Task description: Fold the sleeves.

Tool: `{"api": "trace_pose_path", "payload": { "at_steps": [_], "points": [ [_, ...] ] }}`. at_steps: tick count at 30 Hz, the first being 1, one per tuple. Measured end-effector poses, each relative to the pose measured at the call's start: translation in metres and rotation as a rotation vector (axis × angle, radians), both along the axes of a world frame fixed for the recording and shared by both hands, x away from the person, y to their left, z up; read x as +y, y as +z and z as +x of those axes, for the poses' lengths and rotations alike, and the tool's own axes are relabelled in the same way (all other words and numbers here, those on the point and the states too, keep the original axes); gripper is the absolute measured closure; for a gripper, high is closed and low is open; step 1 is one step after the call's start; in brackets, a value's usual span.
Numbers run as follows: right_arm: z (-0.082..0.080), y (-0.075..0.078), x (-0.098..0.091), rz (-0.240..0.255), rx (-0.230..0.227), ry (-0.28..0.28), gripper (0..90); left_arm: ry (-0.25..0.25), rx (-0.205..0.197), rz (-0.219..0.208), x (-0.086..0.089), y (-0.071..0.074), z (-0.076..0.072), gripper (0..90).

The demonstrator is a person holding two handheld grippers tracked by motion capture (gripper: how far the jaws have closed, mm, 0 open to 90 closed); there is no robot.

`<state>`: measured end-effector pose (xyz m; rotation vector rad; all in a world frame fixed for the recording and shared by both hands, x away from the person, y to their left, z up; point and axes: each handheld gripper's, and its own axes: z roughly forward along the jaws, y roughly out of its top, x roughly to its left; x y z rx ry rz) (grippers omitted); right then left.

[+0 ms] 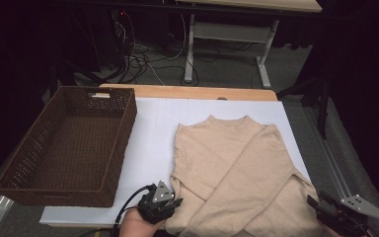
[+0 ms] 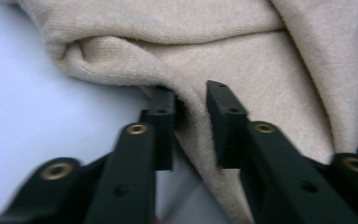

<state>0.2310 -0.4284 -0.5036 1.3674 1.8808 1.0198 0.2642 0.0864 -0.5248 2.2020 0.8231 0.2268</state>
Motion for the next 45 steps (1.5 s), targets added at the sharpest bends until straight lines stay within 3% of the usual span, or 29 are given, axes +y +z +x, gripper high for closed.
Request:
{"api": "trace_pose_path", "payload": {
  "at_steps": [3,12,14,17,22,28,30,31,33,37,45],
  "points": [
    [0.001,0.001,0.002,-0.002,-0.002,0.006,49.7,0.017,0.011,-0.009,0.000,0.001,0.000,81.8],
    [0.003,0.001,-0.001,-0.023,0.000,0.006,50.0,0.043,0.005,-0.022,0.010,0.004,0.002,82.8],
    [0.005,-0.002,-0.008,0.023,0.005,-0.003,50.0,0.048,0.011,-0.035,0.013,0.004,0.003,82.8],
    [0.008,-0.005,-0.013,0.021,0.025,-0.019,51.2,0.057,0.009,-0.044,0.015,0.006,0.003,82.8],
    [0.009,-0.012,-0.015,0.061,0.059,0.010,54.9,0.068,0.004,-0.044,0.021,0.010,0.004,82.9],
    [0.010,-0.014,-0.009,0.031,0.095,0.017,63.0,0.080,0.024,-0.028,0.025,0.013,0.005,83.1],
    [0.010,-0.014,-0.008,0.037,0.101,0.021,73.5,0.080,0.025,-0.027,0.025,0.014,0.005,83.1],
    [0.009,-0.014,-0.008,0.049,0.109,0.036,81.0,0.075,0.013,-0.001,0.025,0.016,0.003,83.1],
    [0.006,-0.015,-0.005,0.044,0.103,0.066,86.4,0.073,0.012,-0.002,0.026,0.016,0.003,83.1],
    [-0.008,-0.012,-0.001,0.006,0.091,0.095,87.1,0.081,0.016,-0.001,0.036,0.014,0.003,83.1],
    [-0.033,-0.006,0.009,0.012,0.055,0.142,87.0,0.113,0.028,-0.036,0.053,0.012,-0.007,83.0]
  ]
}}
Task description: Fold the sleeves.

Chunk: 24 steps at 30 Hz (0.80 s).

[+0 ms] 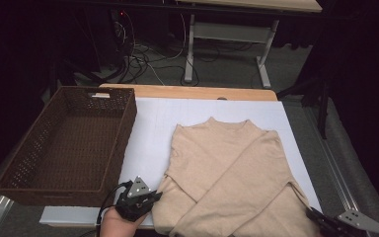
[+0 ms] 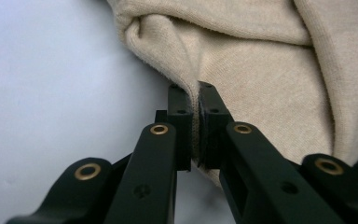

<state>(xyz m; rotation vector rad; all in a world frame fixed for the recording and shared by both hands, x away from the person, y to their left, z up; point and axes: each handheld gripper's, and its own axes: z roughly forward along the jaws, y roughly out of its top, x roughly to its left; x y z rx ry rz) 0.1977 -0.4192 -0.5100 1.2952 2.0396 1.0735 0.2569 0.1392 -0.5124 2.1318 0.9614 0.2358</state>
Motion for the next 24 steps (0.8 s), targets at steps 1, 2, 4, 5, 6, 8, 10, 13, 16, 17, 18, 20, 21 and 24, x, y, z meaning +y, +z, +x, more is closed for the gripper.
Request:
{"api": "trace_pose_path", "payload": {
  "at_steps": [1,2,4,5,6,8,10,13,16,17,18,20,21,24],
  "points": [
    [-0.002,-0.001,0.000,0.002,0.004,0.001,87.0,-0.002,0.007,-0.009,0.003,-0.001,-0.002,83.0],
    [-0.003,-0.002,0.001,0.000,0.006,0.001,87.0,-0.005,0.012,-0.013,0.004,-0.002,-0.004,83.0],
    [-0.002,-0.002,0.001,0.004,0.014,0.003,87.0,-0.007,0.022,-0.021,0.007,-0.003,-0.006,82.9],
    [-0.002,-0.002,0.001,0.005,0.014,0.003,87.0,-0.007,0.018,-0.015,0.007,-0.003,-0.008,82.9],
    [-0.002,-0.002,0.002,0.005,0.015,0.004,87.0,-0.007,0.018,-0.015,0.007,-0.003,-0.008,82.8],
    [-0.001,-0.003,0.003,-0.002,0.013,0.008,86.1,-0.006,0.016,-0.016,0.006,-0.003,-0.009,82.7],
    [0.000,-0.004,0.003,0.004,0.015,0.011,83.9,-0.008,0.019,-0.020,0.005,-0.004,-0.008,82.3],
    [0.003,-0.001,0.004,0.021,0.006,0.018,72.2,-0.019,0.021,-0.051,0.003,-0.005,-0.004,74.9],
    [0.008,0.003,0.005,0.025,-0.002,0.020,56.8,-0.009,0.019,-0.070,0.001,-0.004,-0.002,59.2],
    [0.011,0.005,0.006,0.023,-0.007,0.020,51.9,-0.006,0.018,-0.078,0.000,-0.004,-0.001,52.9],
    [0.014,0.007,0.007,0.021,-0.012,0.021,47.1,0.003,0.015,-0.083,0.000,-0.003,0.000,45.6],
    [0.022,0.012,0.010,0.023,-0.028,0.019,37.0,0.007,0.018,-0.096,-0.002,0.000,0.004,36.4],
    [0.026,0.014,0.011,0.023,-0.039,0.021,32.9,0.013,0.013,-0.097,-0.003,0.002,0.006,35.3],
    [0.039,0.018,0.015,0.047,-0.041,0.028,20.4,0.027,0.026,-0.106,-0.005,0.004,0.013,23.8]
  ]
}}
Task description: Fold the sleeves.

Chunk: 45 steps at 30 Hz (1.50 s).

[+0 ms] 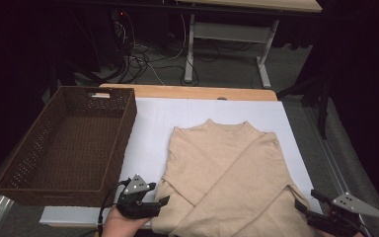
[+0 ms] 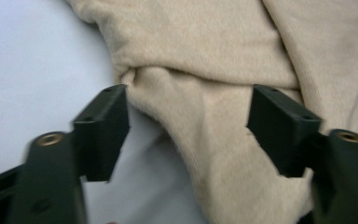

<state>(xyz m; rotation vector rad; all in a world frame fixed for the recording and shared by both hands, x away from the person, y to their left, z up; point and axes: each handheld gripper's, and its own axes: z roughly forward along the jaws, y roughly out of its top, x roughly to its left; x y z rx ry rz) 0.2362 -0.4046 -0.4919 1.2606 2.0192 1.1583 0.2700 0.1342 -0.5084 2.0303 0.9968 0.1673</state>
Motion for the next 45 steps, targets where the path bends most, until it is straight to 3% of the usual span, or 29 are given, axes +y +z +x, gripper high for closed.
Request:
{"api": "trace_pose_path", "payload": {
  "at_steps": [4,8,11,15,20,22,26,28,31,33,35,37,39,43,45],
  "points": [
    [0.021,0.001,0.003,0.015,0.007,-0.007,10.8,0.028,0.003,0.003,-0.004,0.003,0.015,11.2],
    [0.042,0.004,0.006,0.057,0.007,0.002,0.2,0.034,-0.023,0.027,-0.009,0.006,0.031,0.0],
    [0.061,0.009,0.010,0.033,-0.011,0.006,0.1,0.043,-0.034,0.013,-0.009,0.004,0.043,0.0],
    [0.082,0.010,0.013,0.003,0.014,0.020,0.1,0.055,-0.017,0.030,-0.010,-0.001,0.060,0.0],
    [0.089,0.018,0.019,-0.002,-0.010,0.010,0.1,0.062,-0.046,0.025,-0.010,0.003,0.068,0.0],
    [0.091,0.023,0.020,0.005,-0.021,-0.006,0.1,0.060,-0.025,0.000,-0.009,0.003,0.068,0.0],
    [0.094,0.025,0.023,0.004,-0.020,-0.010,0.1,0.052,-0.043,0.012,-0.011,0.006,0.068,0.0],
    [0.103,0.023,0.026,-0.007,-0.013,-0.007,0.1,0.050,-0.054,0.013,-0.012,0.007,0.073,0.0],
    [0.115,0.020,0.025,-0.013,0.001,-0.005,0.1,0.046,-0.042,0.031,-0.018,0.006,0.091,0.0],
    [0.125,0.017,0.024,-0.010,0.019,-0.006,0.1,0.058,-0.012,0.014,-0.022,0.006,0.103,0.0],
    [0.133,0.014,0.023,-0.014,0.038,-0.001,0.1,0.054,-0.015,0.029,-0.027,0.009,0.108,0.0],
    [0.137,0.015,0.023,-0.019,0.025,0.005,0.1,0.052,-0.028,0.063,-0.030,0.015,0.113,0.0],
    [0.141,0.017,0.023,-0.013,0.004,0.001,0.1,0.068,-0.035,0.049,-0.032,0.019,0.117,0.0],
    [0.147,0.015,0.022,-0.006,0.016,-0.012,0.1,0.079,0.006,0.048,-0.037,0.017,0.122,0.0],
    [0.149,0.014,0.021,-0.016,0.023,-0.014,0.1,0.081,0.007,0.058,-0.039,0.017,0.125,0.0]
  ]
}}
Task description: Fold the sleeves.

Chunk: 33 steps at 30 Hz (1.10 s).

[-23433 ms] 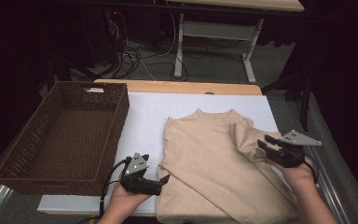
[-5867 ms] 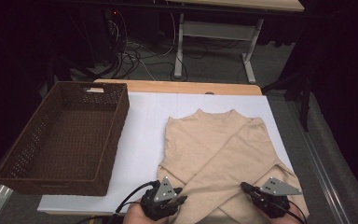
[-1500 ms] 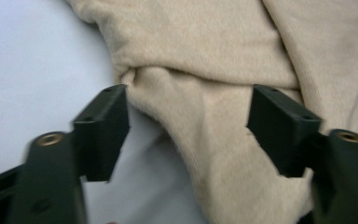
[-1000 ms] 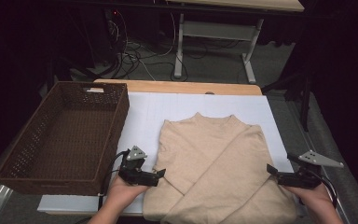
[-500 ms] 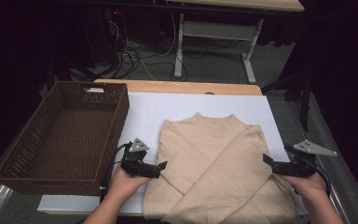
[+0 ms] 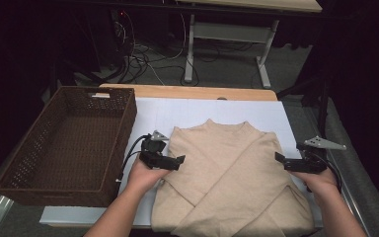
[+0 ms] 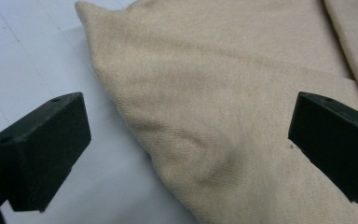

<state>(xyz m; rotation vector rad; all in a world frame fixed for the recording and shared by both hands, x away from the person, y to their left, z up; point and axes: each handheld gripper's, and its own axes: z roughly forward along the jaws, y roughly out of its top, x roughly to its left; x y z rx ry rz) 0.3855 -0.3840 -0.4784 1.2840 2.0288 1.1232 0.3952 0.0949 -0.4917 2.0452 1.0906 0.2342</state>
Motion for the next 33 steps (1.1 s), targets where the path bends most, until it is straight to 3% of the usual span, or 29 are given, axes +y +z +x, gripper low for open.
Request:
{"api": "trace_pose_path", "payload": {
  "at_steps": [3,9,13,17,20,22,25,28,33],
  "points": [
    [0.005,-0.001,-0.002,-0.013,-0.001,-0.007,0.2,0.009,-0.015,0.006,0.000,0.001,0.006,0.0],
    [0.019,0.000,-0.003,-0.004,0.007,-0.026,1.5,0.027,-0.010,-0.011,0.003,0.001,0.016,0.0],
    [0.028,0.002,0.000,-0.014,0.018,-0.020,2.7,0.027,-0.002,-0.004,0.001,0.000,0.023,0.0],
    [0.041,0.007,0.005,-0.033,0.012,-0.015,4.5,0.029,0.004,-0.025,-0.001,-0.005,0.033,0.0],
    [0.050,0.005,0.006,-0.015,0.031,-0.020,7.8,0.029,0.035,0.024,-0.004,-0.014,0.044,0.0],
    [0.050,0.006,0.006,0.008,0.046,-0.024,11.3,0.037,0.045,0.020,-0.003,-0.014,0.050,0.0],
    [0.043,0.012,0.006,0.019,0.013,-0.027,16.2,0.045,0.030,0.004,-0.003,-0.011,0.053,0.0],
    [0.040,0.011,0.008,-0.004,0.032,-0.031,17.1,0.043,0.050,0.020,-0.006,-0.013,0.058,0.5],
    [0.048,0.001,0.011,-0.054,0.067,-0.037,21.1,0.058,0.065,0.030,-0.008,-0.015,0.072,11.1]
  ]
}}
